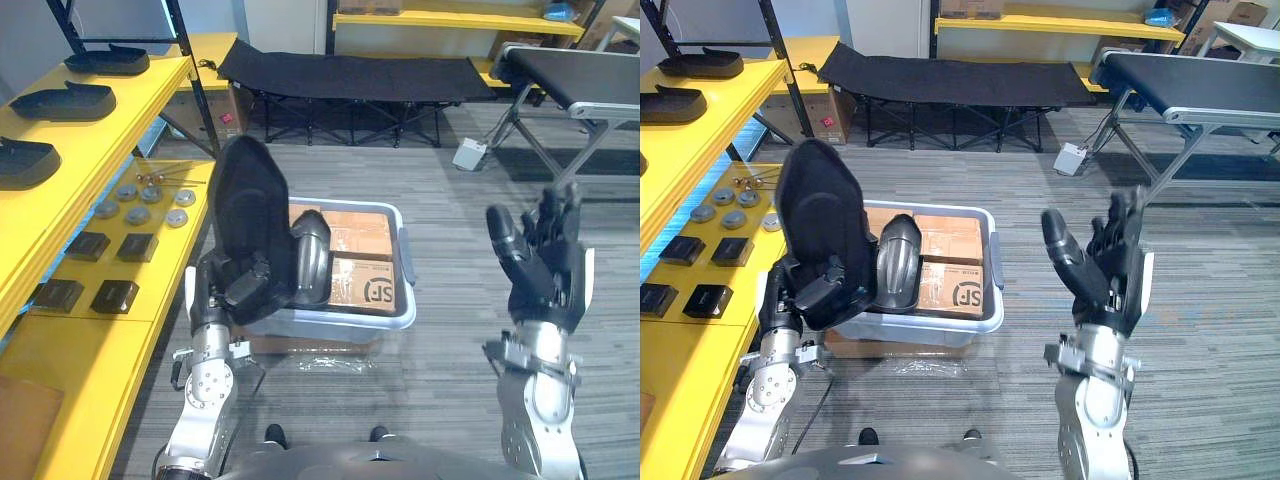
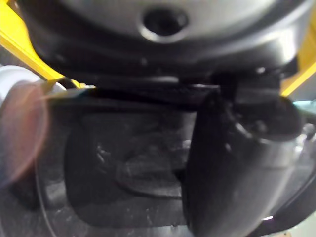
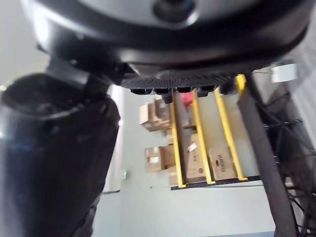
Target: Walk over and take three plastic housings, then place them on the shelf
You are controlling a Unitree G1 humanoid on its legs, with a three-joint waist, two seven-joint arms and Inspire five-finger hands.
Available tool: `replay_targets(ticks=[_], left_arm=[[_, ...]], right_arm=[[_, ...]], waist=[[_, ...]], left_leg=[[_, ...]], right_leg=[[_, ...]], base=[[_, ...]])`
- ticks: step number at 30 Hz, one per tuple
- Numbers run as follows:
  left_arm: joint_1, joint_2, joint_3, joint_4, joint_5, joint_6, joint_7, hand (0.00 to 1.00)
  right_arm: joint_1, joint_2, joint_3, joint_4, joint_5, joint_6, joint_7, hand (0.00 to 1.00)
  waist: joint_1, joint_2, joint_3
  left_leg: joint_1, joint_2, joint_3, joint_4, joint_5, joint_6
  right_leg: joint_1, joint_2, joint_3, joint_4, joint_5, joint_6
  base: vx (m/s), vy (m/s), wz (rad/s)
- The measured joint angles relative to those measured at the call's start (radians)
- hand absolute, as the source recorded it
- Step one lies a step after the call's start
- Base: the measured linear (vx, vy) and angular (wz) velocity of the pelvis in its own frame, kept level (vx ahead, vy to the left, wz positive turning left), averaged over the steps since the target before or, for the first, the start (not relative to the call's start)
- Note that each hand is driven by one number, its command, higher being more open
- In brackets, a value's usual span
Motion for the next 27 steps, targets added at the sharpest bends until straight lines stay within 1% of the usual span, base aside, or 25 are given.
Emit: replay_targets(ticks=[1,3,6,8,11,13,16,18,19,21,22,24,27], left_arm=[[0.004,-0.005,0.000,-0.002,-0.004,-0.016,0.009,0.00],[0.010,-0.014,0.001,-0.003,-0.016,-0.036,0.012,0.00],[0.027,-0.036,0.001,-0.020,-0.112,-0.079,-0.012,0.00],[0.027,-0.041,0.002,-0.021,-0.220,-0.101,-0.056,0.00],[0.032,-0.061,0.030,-0.021,-0.324,-0.112,-0.097,0.00],[0.032,-0.069,0.052,-0.022,-0.347,-0.119,-0.101,0.00],[0.038,-0.079,0.090,-0.070,-0.359,-0.120,-0.084,0.00],[0.065,-0.080,0.126,-0.166,-0.352,-0.120,-0.051,0.00],[0.070,-0.080,0.139,-0.187,-0.351,-0.120,-0.043,0.00],[0.088,-0.097,0.218,-0.253,-0.321,-0.120,-0.004,0.00],[0.095,-0.106,0.245,-0.265,-0.310,-0.120,0.004,0.00],[0.119,-0.127,0.347,-0.296,-0.284,-0.120,0.026,0.00],[0.152,-0.148,0.432,-0.305,-0.277,-0.121,0.030,0.00]], right_arm=[[0.025,0.031,0.001,0.027,0.012,0.012,0.012,1.00],[0.037,0.045,0.001,0.060,0.010,0.025,0.019,1.00],[0.051,0.060,-0.002,0.191,-0.022,0.061,0.028,1.00],[0.057,0.063,-0.009,0.281,-0.048,0.089,0.027,1.00],[0.061,0.066,-0.028,0.354,-0.049,0.121,0.027,1.00],[0.060,0.066,-0.042,0.380,-0.052,0.125,0.027,1.00],[0.037,0.065,-0.055,0.414,-0.051,0.148,0.036,1.00],[-0.008,0.056,-0.033,0.433,-0.096,0.182,0.049,1.00],[-0.018,0.052,-0.022,0.433,-0.112,0.190,0.050,1.00],[-0.093,0.013,0.055,0.449,-0.128,0.215,0.055,1.00],[-0.121,0.002,0.076,0.458,-0.130,0.219,0.057,1.00],[-0.220,-0.021,0.129,0.474,-0.168,0.234,0.068,1.00],[-0.296,-0.027,0.142,0.482,-0.168,0.234,0.069,1.00]], waist=[[-0.006,0.007,-0.005],[-0.012,0.010,-0.010],[-0.015,0.011,-0.016],[-0.016,0.013,-0.017],[-0.015,0.022,-0.022],[-0.015,0.026,-0.025],[-0.011,0.027,-0.025],[-0.004,0.027,-0.025],[0.004,0.027,-0.025],[0.048,0.027,-0.025],[0.058,0.026,-0.025],[0.107,0.026,-0.026],[0.154,0.023,-0.025]], left_leg=[[0.000,0.001,0.003,0.000,-0.001,-0.001],[0.000,0.000,0.006,0.000,-0.003,-0.001],[0.000,0.001,0.016,0.000,-0.008,-0.004],[-0.001,0.001,0.017,0.000,-0.009,-0.003],[-0.002,0.000,0.011,0.000,-0.008,-0.002],[-0.002,0.000,0.002,0.000,-0.005,0.002],[-0.006,-0.001,-0.027,0.000,-0.005,0.002],[-0.029,-0.004,-0.067,0.000,0.003,0.000],[-0.033,-0.004,-0.078,0.000,0.004,-0.001],[-0.037,-0.005,-0.119,0.001,0.012,-0.004],[-0.037,-0.007,-0.130,0.001,0.014,-0.005],[-0.052,-0.018,-0.185,0.003,0.025,-0.006],[-0.075,-0.027,-0.244,0.003,0.040,-0.003]], right_leg=[[-0.002,0.000,0.004,-0.002,0.000,0.000],[-0.002,-0.001,0.007,-0.006,0.001,0.001],[-0.007,0.000,0.018,-0.006,0.003,0.003],[-0.004,0.000,0.020,-0.006,0.004,0.004],[-0.003,-0.001,0.018,-0.006,0.007,0.009],[0.002,-0.001,0.010,-0.007,0.007,0.009],[0.017,-0.001,-0.020,-0.010,0.004,0.007],[0.021,-0.002,-0.061,-0.017,0.003,0.008],[0.025,-0.002,-0.073,-0.021,0.003,0.008],[0.048,0.000,-0.117,-0.029,0.003,0.008],[0.055,0.000,-0.129,-0.030,0.002,0.008],[0.072,0.000,-0.186,-0.041,-0.001,0.009],[0.087,-0.003,-0.252,-0.045,-0.006,0.012]], base=[[0.00,-0.003,-0.05],[0.01,0.005,-0.07],[0.02,0.008,-0.10],[0.01,0.001,-0.02],[0.01,0.001,0.01],[0.02,-0.003,0.12],[0.00,-0.012,0.28],[-0.03,-0.016,0.45],[-0.02,-0.022,0.54],[-0.02,-0.034,0.52],[-0.03,-0.044,0.55],[-0.04,-0.032,0.68],[-0.02,-0.027,0.77]])
